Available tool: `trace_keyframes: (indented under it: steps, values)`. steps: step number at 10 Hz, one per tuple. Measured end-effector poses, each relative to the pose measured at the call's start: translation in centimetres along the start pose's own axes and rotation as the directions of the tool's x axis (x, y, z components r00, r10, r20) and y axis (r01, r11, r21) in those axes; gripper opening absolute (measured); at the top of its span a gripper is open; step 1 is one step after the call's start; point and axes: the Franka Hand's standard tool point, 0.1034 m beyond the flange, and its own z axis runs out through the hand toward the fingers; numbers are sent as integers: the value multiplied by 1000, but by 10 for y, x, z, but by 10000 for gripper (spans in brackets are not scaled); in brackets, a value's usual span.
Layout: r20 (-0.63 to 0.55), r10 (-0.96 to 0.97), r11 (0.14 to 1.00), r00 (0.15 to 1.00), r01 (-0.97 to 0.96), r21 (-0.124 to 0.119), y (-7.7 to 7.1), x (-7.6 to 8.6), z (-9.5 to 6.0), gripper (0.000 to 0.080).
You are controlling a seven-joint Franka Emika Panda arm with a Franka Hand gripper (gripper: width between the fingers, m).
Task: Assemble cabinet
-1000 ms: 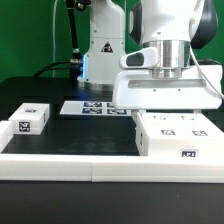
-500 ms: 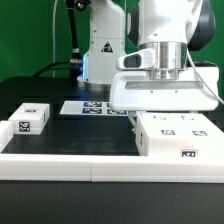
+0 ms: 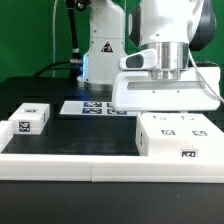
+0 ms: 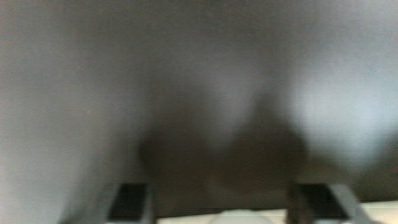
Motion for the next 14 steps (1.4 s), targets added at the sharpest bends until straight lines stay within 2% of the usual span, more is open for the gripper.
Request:
trace_keyframes:
  steps: [1,7,8,9,14]
  values:
    - [0,-1,1000,1000,1,0,0,0,0,222]
    - [0,-1,1000,1000,1,0,0,0,0,199]
    - [0,-2,1000,1000,2,0,0,0,0,143]
    - [6,-3,1000,1000,3,1,-1,0,-1,40]
    - [34,-31,999,999,30,24,-8,23,-54,1]
